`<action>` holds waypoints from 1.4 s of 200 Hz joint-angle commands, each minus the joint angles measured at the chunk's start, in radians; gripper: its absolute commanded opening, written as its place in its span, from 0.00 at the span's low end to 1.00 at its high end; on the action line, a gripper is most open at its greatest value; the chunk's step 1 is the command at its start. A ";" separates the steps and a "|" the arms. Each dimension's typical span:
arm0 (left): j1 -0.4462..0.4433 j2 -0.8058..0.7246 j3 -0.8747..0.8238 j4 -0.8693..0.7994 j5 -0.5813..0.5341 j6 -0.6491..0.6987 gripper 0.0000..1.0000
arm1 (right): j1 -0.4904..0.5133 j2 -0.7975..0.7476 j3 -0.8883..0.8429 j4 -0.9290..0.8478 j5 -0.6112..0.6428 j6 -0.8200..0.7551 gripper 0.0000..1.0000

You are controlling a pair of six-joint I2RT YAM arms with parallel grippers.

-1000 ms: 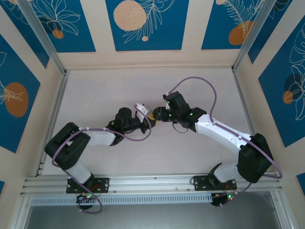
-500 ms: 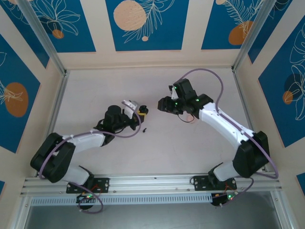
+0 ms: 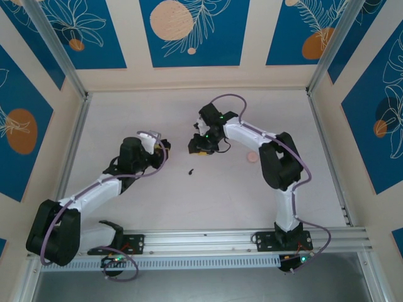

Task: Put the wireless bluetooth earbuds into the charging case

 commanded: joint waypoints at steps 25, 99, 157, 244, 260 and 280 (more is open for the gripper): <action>0.054 -0.043 -0.013 -0.084 0.005 -0.024 0.22 | 0.011 0.137 0.124 -0.059 -0.100 -0.110 0.40; 0.073 -0.034 -0.015 -0.084 0.014 -0.017 0.22 | 0.055 0.224 0.146 -0.095 -0.151 -0.156 0.37; 0.075 -0.028 -0.018 -0.076 0.019 -0.019 0.22 | 0.066 0.173 0.058 -0.145 -0.075 -0.176 0.37; 0.075 -0.032 -0.021 -0.076 0.026 -0.019 0.22 | 0.099 0.096 -0.020 -0.178 -0.031 -0.153 0.37; 0.075 -0.032 -0.024 -0.075 0.028 -0.021 0.22 | 0.110 0.085 -0.032 -0.178 -0.039 -0.139 0.36; 0.075 -0.033 -0.028 -0.072 0.031 -0.022 0.22 | 0.124 0.078 -0.038 -0.173 -0.052 -0.127 0.36</action>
